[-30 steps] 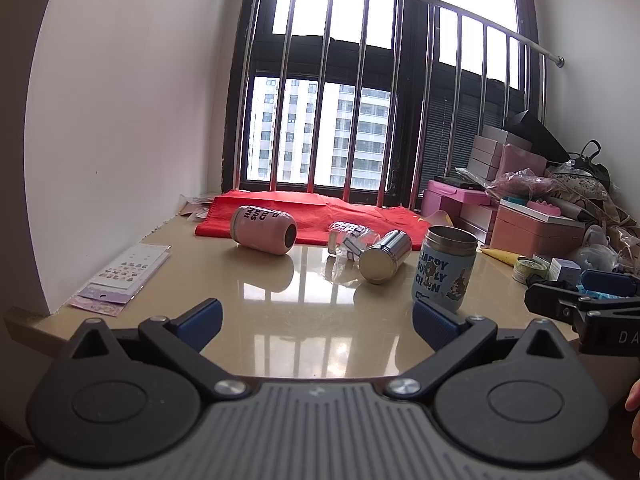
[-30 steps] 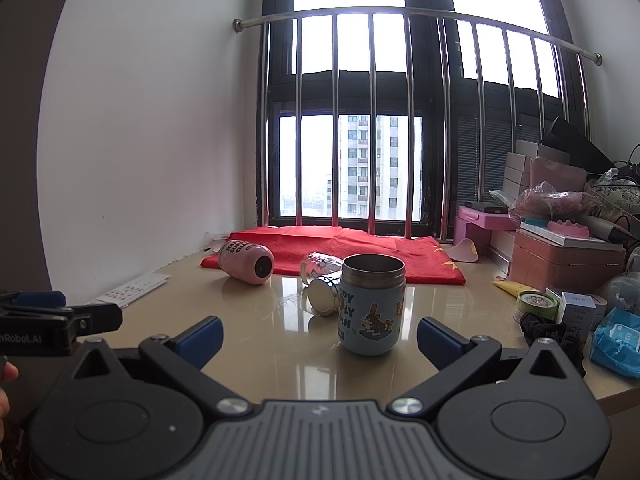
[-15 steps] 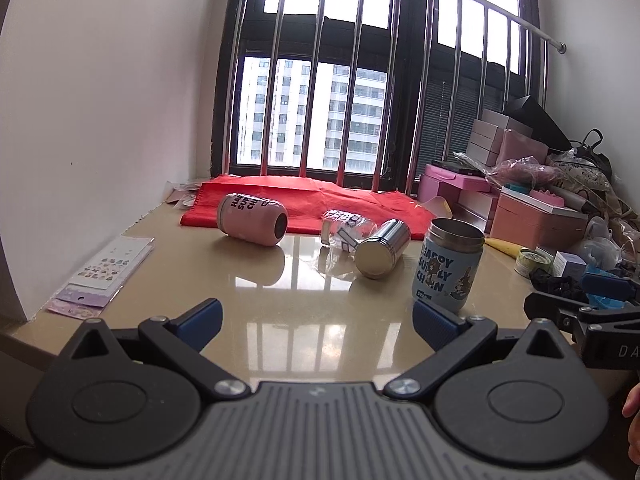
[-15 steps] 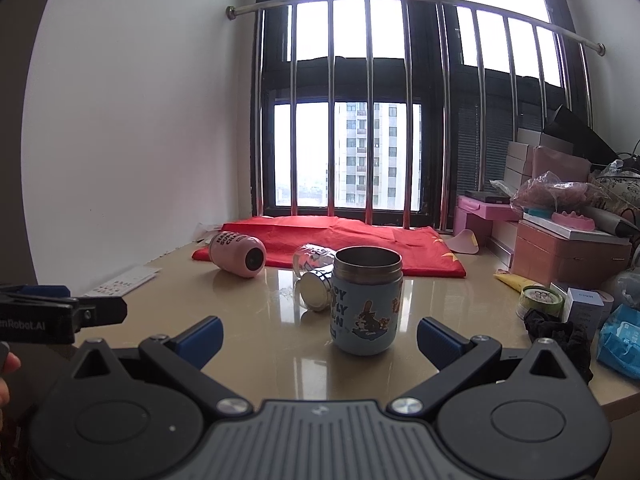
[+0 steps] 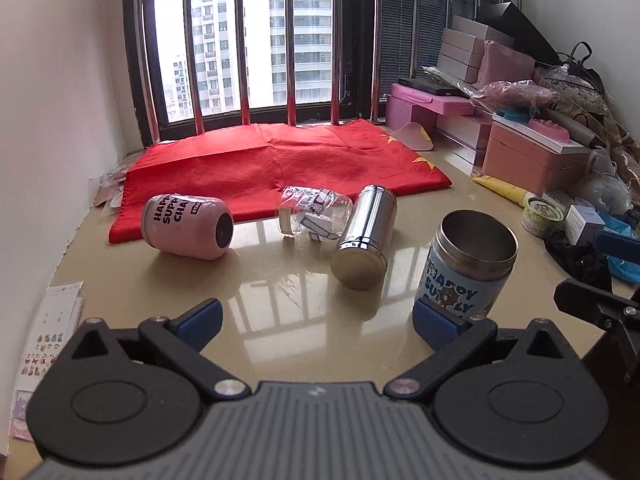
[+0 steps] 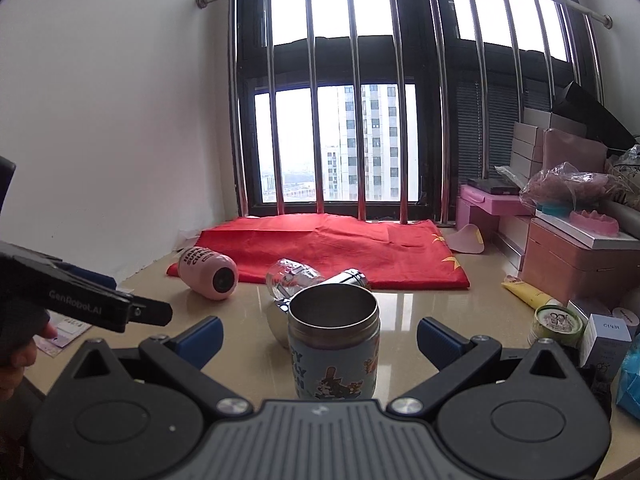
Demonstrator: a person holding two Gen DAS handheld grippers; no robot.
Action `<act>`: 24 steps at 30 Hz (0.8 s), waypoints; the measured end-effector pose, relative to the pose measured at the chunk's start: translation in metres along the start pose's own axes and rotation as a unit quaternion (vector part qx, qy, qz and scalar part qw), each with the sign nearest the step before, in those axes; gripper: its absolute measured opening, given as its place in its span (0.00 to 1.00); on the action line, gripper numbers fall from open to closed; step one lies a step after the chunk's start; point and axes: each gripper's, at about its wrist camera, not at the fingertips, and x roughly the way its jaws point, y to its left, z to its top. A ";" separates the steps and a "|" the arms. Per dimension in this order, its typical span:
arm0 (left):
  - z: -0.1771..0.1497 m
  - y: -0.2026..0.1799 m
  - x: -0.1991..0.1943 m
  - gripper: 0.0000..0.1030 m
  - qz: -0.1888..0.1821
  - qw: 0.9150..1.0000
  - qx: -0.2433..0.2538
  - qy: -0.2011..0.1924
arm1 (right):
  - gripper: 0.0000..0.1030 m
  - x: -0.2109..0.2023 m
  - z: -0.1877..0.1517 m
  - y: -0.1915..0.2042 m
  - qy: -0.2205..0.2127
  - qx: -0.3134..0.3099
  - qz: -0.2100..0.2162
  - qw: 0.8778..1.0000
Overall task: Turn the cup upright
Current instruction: 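Move the left tool to the silver tumbler and close around its body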
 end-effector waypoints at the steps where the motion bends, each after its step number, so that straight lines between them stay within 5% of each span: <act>1: 0.011 -0.002 0.010 1.00 0.000 1.000 0.010 0.013 | 1.00 0.005 0.007 -0.005 0.002 0.003 0.003 1.000; 14: 0.116 -0.023 0.159 0.98 -0.016 0.978 0.103 0.178 | 1.00 0.092 0.083 -0.067 0.097 0.032 0.006 0.995; 24: 0.124 -0.039 0.242 0.76 -0.049 0.959 0.094 0.262 | 1.00 0.142 0.076 -0.120 0.145 0.087 -0.003 0.986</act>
